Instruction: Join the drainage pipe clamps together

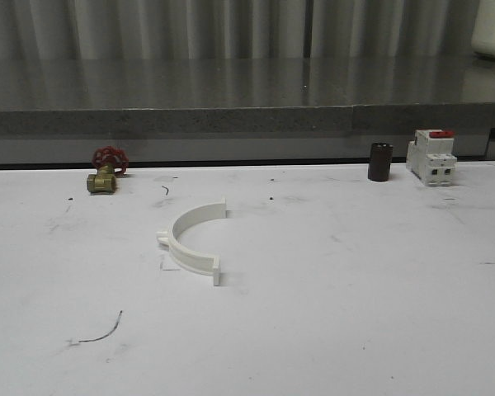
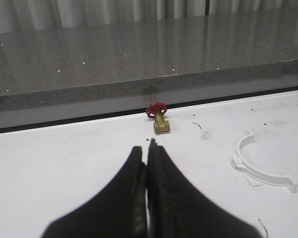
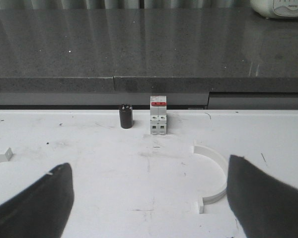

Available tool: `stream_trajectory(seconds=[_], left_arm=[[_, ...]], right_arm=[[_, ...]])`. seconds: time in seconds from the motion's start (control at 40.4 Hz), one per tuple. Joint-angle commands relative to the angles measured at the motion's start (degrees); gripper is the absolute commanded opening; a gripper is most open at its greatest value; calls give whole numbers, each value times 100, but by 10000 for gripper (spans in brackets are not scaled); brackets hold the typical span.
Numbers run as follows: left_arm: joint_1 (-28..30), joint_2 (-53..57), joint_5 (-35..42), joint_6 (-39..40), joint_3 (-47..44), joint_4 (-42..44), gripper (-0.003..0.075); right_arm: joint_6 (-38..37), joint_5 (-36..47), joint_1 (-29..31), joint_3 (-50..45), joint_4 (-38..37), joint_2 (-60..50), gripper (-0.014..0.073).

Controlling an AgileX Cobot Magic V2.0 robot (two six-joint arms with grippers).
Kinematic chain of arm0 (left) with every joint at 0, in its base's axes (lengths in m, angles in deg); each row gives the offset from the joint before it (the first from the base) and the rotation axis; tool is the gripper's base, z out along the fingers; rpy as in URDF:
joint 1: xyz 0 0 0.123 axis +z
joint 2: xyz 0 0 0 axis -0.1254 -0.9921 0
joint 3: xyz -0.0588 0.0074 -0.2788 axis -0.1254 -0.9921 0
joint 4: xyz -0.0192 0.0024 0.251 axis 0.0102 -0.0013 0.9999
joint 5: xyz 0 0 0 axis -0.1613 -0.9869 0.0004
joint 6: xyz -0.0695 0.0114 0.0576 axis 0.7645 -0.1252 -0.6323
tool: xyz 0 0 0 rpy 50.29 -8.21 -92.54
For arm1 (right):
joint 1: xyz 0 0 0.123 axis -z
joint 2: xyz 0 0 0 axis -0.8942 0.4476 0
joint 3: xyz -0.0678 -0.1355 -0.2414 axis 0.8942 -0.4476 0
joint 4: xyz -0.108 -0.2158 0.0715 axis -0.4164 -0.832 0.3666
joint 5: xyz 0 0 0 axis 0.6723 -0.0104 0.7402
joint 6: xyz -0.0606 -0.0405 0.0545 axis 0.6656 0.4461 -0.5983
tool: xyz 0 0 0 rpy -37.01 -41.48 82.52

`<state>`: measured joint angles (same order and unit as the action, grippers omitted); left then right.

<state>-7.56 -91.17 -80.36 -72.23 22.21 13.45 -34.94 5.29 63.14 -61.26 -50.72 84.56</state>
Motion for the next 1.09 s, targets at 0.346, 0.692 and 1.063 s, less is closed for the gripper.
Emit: stream_trajectory(seconds=[0.346, 0.692, 1.063], left_arm=[[-53, -57, 406, -5, 153, 35, -20], [-53, -57, 406, -5, 153, 35, -20], [-53, -57, 406, -5, 153, 35, -20]], right_arm=[[43, -702, 37, 2117, -17, 3476, 643], [37, -1695, 910, 4008, -56, 6228, 643], [501, -2689, 1580, 5720, -199, 8253, 642]])
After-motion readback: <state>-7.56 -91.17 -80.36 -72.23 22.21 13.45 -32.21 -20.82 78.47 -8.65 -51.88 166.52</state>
